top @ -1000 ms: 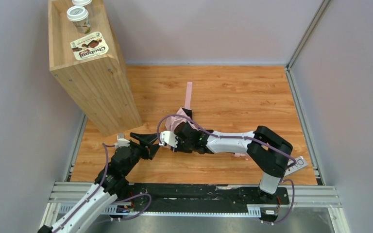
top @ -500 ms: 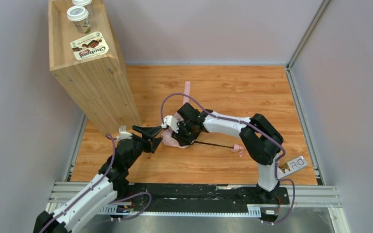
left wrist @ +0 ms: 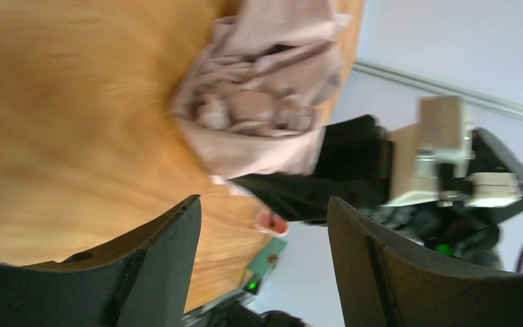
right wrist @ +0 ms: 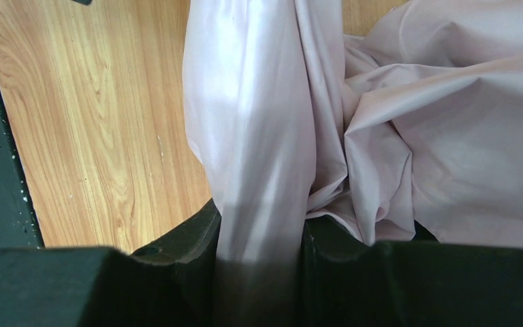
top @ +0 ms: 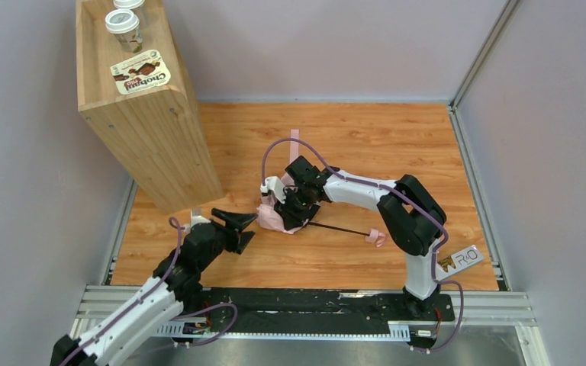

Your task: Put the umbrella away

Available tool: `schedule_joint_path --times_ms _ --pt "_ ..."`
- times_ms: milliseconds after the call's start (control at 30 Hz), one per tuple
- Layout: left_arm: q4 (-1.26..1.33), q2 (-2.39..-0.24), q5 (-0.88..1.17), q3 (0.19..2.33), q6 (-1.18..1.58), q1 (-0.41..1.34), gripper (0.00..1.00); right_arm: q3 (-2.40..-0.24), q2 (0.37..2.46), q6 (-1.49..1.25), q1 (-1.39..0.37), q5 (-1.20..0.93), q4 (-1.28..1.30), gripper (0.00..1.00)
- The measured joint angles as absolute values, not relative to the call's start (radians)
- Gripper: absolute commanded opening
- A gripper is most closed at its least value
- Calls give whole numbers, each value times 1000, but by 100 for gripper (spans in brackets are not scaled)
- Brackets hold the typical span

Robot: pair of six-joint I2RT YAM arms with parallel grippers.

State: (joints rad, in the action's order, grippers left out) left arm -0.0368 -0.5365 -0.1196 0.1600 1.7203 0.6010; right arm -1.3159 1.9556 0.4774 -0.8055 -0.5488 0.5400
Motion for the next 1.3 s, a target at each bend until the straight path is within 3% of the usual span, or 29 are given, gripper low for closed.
schedule_joint_path --times_ms 167,267,400,533,700,833,1067,1300 --pt "-274 -149 -138 86 1706 613 79 -1272 1926 461 -813 -525 485 0" --pt "-271 -84 -140 86 1715 613 80 -1272 1926 457 -813 -527 485 0" --pt "-210 -230 -130 72 1700 613 80 -1274 1927 452 -812 -532 484 0" --pt "-139 -567 -79 71 1670 613 81 -1277 1929 444 -811 -535 486 0" --pt "140 -881 -1 101 1653 613 81 -1284 1932 443 -810 -537 495 0" --pt "289 -923 -4 71 1643 627 81 -1293 1936 442 -810 -537 505 0" --pt "292 -794 -96 59 1628 638 82 -1303 1942 442 -810 -540 518 0" --pt "424 -1022 -113 93 1636 639 82 -1316 1949 442 -810 -544 529 0"
